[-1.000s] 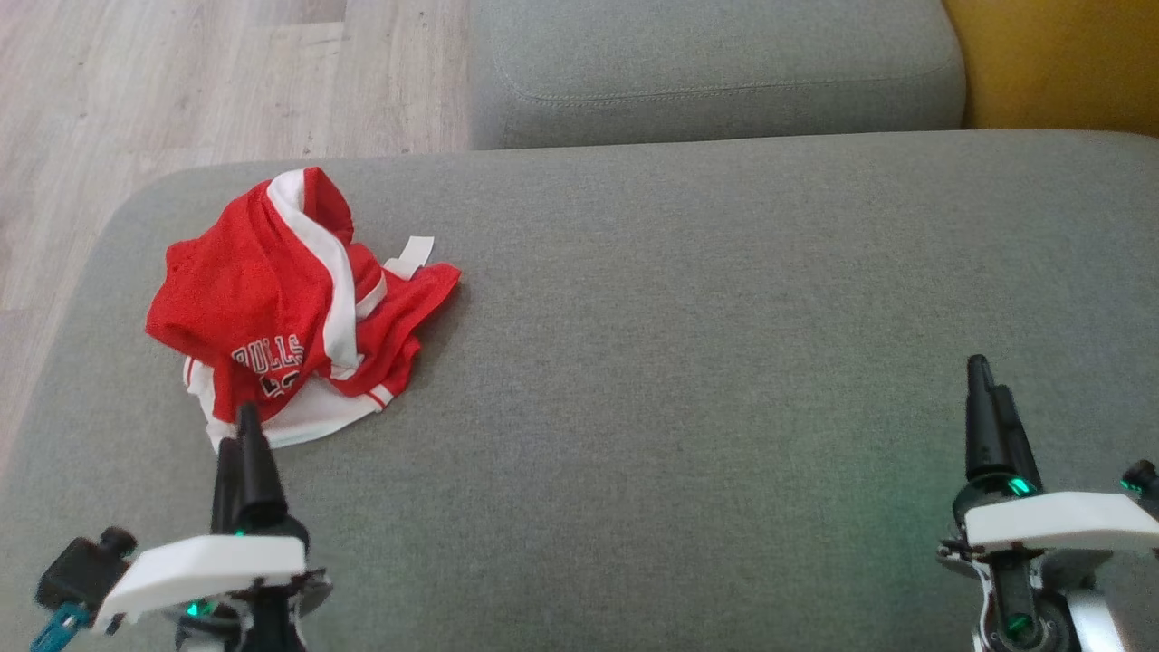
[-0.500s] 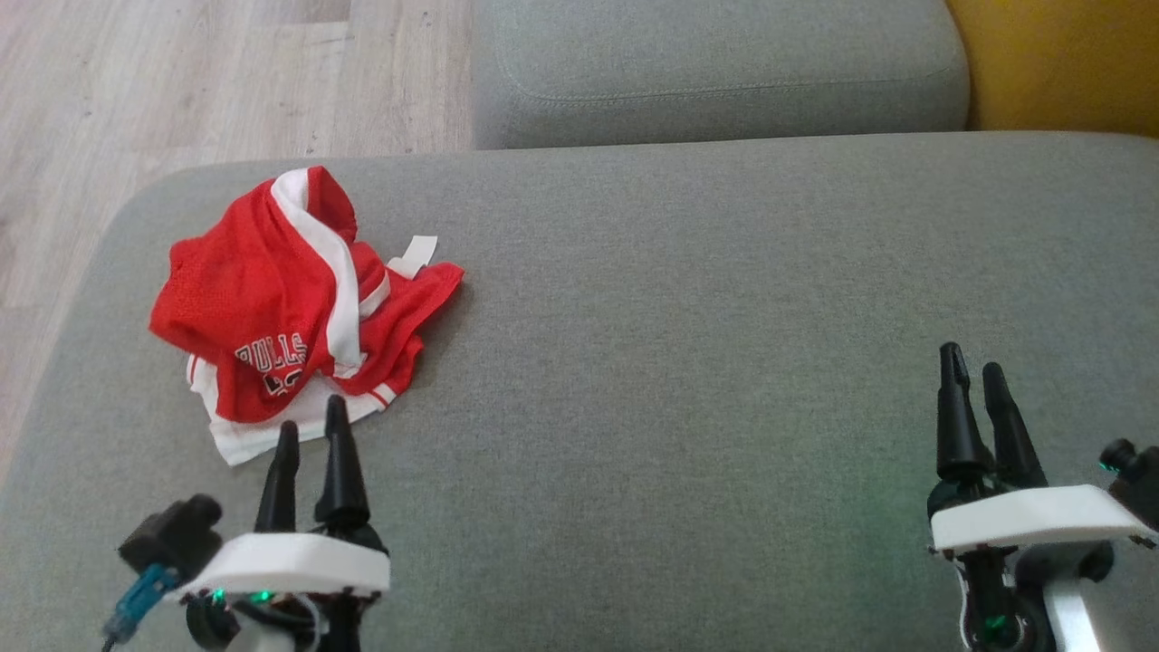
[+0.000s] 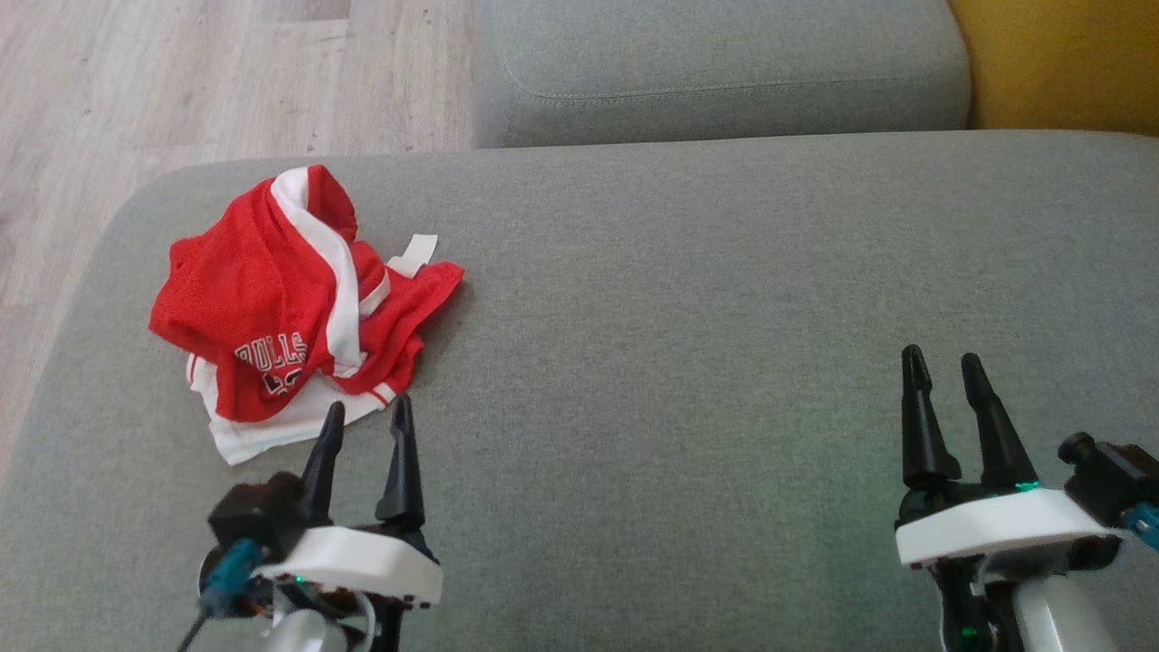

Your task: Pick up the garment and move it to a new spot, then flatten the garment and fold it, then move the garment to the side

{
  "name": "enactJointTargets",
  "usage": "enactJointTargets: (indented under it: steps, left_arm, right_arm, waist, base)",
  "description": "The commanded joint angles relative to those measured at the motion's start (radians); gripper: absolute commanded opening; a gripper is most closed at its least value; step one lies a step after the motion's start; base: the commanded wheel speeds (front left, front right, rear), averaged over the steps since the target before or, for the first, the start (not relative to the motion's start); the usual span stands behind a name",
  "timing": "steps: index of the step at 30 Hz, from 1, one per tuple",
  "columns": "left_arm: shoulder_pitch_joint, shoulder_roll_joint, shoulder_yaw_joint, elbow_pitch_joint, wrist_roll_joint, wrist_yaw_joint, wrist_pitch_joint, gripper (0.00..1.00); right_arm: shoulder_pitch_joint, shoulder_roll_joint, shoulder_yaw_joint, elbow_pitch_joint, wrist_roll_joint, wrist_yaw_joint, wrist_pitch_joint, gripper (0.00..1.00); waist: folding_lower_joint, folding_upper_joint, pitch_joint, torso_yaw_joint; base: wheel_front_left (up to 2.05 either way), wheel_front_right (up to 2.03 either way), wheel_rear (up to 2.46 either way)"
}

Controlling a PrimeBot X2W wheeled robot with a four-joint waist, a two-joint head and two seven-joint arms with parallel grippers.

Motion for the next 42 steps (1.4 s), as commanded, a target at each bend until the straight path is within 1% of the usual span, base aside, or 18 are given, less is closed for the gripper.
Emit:
enactJointTargets:
  steps: [1,8,9,16,19,20,23,26,28,31,37,40,42]
  left_arm:
    - [-0.062,0.021,-0.001,-0.03,0.037,0.017,-0.019,1.0]
    - [-0.09,0.065,-0.085,0.005,0.134,0.074,-0.04,1.0]
    - [-0.099,0.074,-0.108,0.021,0.16,0.089,-0.046,1.0]
    - [-0.126,0.098,-0.176,0.051,0.237,0.137,-0.066,1.0]
    - [-0.127,0.094,-0.186,0.04,0.24,0.162,-0.075,1.0]
    - [-0.127,0.094,-0.186,0.04,0.24,0.162,-0.075,1.0]
    - [-0.111,0.076,-0.159,-0.005,0.193,0.176,-0.084,1.0]
    - [-0.088,0.062,-0.121,-0.054,0.158,0.169,-0.093,1.0]
    - [-0.066,0.052,-0.092,-0.079,0.144,0.151,-0.099,1.0]
    - [-0.032,0.036,-0.055,-0.095,0.154,0.125,-0.108,1.0]
    - [0.01,0.011,-0.032,-0.07,0.243,0.07,-0.126,1.0]
    - [0.014,-0.004,-0.026,-0.051,0.29,0.054,-0.135,1.0]
    - [0.015,-0.012,-0.021,-0.043,0.32,0.043,-0.14,1.0]
  right_arm:
    - [-0.027,-0.007,0.023,-0.046,-0.043,0.005,-0.019,1.0]
    - [-0.026,-0.008,0.043,-0.063,-0.15,0.005,-0.04,1.0]
    - [-0.023,-0.008,0.048,-0.065,-0.18,0.006,-0.046,1.0]
    - [-0.013,-0.008,0.071,-0.081,-0.294,0.006,-0.067,1.0]
    - [-0.012,-0.008,0.073,-0.091,-0.323,0.006,-0.076,1.0]
    - [-0.012,-0.008,0.073,-0.091,-0.323,0.006,-0.076,1.0]
    - [-0.005,-0.009,0.062,-0.094,-0.309,0.006,-0.085,1.0]
    - [0.004,-0.009,0.044,-0.09,-0.282,0.007,-0.094,1.0]
    - [0.007,-0.009,0.033,-0.083,-0.28,0.007,-0.1,1.0]
    - [0.019,-0.009,0.018,-0.065,-0.251,0.007,-0.109,1.0]
    - [0.035,-0.009,0.006,0.009,-0.196,0.007,-0.127,1.0]
    - [0.032,-0.01,0.009,0.038,-0.197,0.007,-0.135,1.0]
    - [0.028,-0.01,0.011,0.043,-0.22,0.008,-0.141,1.0]
  waist:
    - [0.0,-0.0001,0.0,0.0]
    - [0.0,-0.0001,-0.002,-0.006]
    - [0.0,-0.0001,-0.002,-0.006]
    - [0.0,-0.0001,-0.002,-0.003]
    - [0.0,-0.0001,-0.001,-0.002]
    - [0.0,-0.0001,-0.001,-0.002]
    - [0.0,-0.0001,0.0,0.0]
    - [0.0,-0.0001,-0.002,0.001]
    - [0.0,-0.0001,-0.003,0.0]
    - [0.0,-0.0001,-0.007,-0.002]
    - [0.0,-0.0001,-0.012,-0.007]
    - [0.0,-0.0001,-0.011,-0.011]
    - [0.0,-0.0001,-0.011,-0.014]
  base:
    - [0.0,0.0,0.0]
    - [0.0,0.0,0.0]
    - [0.0,0.0,0.0]
    - [0.0,0.0,0.0]
    - [0.0,0.0,0.0]
    - [0.0,0.0,0.0]
    - [0.0,0.0,0.0]
    - [0.0,0.0,0.0]
    - [0.0,0.0,0.0]
    - [0.0,0.0,0.0]
    - [0.0,0.0,0.0]
    - [0.0,0.0,0.0]
    - [0.0,0.0,0.0]
